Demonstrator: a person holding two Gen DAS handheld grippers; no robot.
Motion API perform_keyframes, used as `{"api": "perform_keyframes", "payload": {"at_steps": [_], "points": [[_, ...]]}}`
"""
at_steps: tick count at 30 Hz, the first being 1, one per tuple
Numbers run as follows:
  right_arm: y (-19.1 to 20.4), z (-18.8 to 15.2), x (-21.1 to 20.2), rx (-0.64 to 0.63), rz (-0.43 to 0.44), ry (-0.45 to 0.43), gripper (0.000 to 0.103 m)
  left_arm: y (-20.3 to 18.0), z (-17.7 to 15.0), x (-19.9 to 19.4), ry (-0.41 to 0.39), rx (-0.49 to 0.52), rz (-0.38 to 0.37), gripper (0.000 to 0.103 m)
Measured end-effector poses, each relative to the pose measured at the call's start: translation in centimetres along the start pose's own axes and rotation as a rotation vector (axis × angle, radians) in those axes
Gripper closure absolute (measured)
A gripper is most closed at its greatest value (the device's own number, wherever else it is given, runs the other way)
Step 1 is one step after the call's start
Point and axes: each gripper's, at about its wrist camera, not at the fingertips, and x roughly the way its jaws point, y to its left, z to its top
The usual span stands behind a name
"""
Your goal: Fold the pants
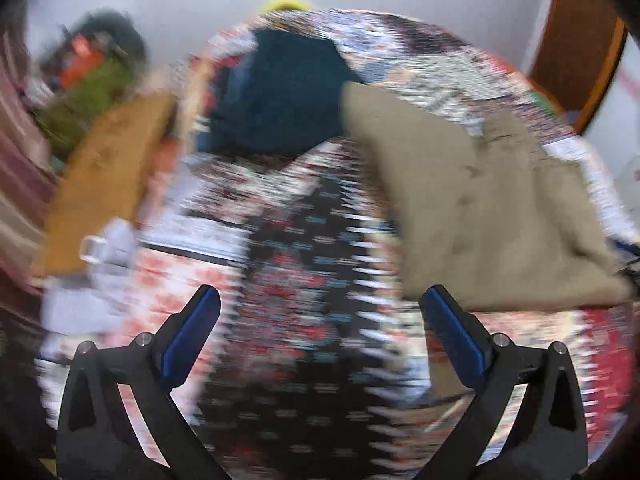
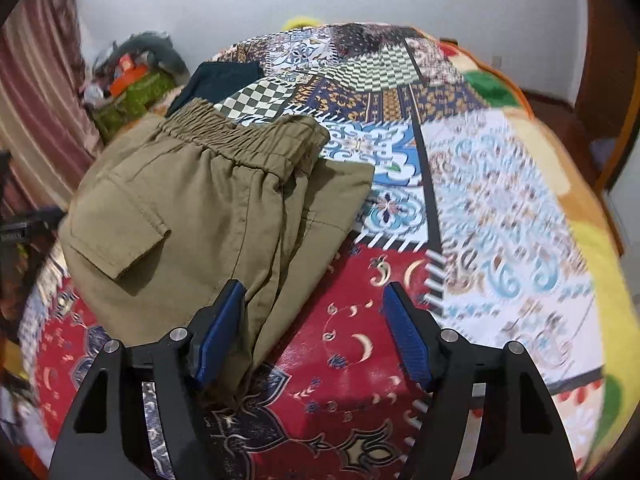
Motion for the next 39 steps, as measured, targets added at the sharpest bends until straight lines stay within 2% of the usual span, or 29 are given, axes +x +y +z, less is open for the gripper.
{"api": "perform_keyframes", "payload": {"at_steps": [1, 3, 8, 13, 16, 18, 22, 26, 28, 33, 39], "points": [[0.2, 0.2, -0.1, -0.026, -0.029, 0.001, 0.035, 0.3, 0.0, 0.1, 0.002, 0.013, 0.040, 0.000], [0.0, 0.4, -0.4, -0.028, -0.047, 0.005, 0.035, 1.1, 0.3, 0.0, 0.010, 0.016, 0.034, 0.001], [-0.5, 1.9, -2.5, 0.018, -0.039, -0.056, 0.035, 0.5, 2.4, -2.8, -0.073, 0.033, -0.057, 0.001], [0.6, 4.3, -4.2, 0.064, 0.079, -0.131, 0.035, -2.9, 6.0, -4.0, -0.127, 0.097, -0.186, 0.001], [2.2, 5.3, -3.8, 0.048, 0.135, -0.149, 0.035, -5.6, 8.0, -3.4, -0.120, 0.149, -0.267, 0.001], [3.6, 5.8, -2.9, 0.029, 0.168, -0.142, 0.035, -7.5, 8.9, -2.4, -0.105, 0.197, -0.295, 0.001], [5.1, 6.7, 0.1, 0.005, 0.200, -0.097, 0.035, -9.9, 10.3, 1.3, -0.024, 0.252, -0.346, 0.001], [4.9, 6.4, 3.7, 0.025, 0.223, -0.003, 0.035, -9.9, 9.9, 5.7, 0.069, 0.271, -0.334, 0.000], [4.4, 5.8, 4.3, 0.041, 0.247, 0.002, 0.035, -9.2, 9.0, 7.0, 0.085, 0.270, -0.376, 0.000], [3.7, 4.7, 3.2, 0.030, 0.261, 0.010, 0.037, -7.4, 8.0, 6.1, 0.050, 0.269, -0.384, 0.000], [2.4, 3.0, 1.4, 0.054, 0.222, 0.003, 0.037, -3.7, 6.3, 5.9, 0.077, 0.169, -0.424, 0.000]]}}
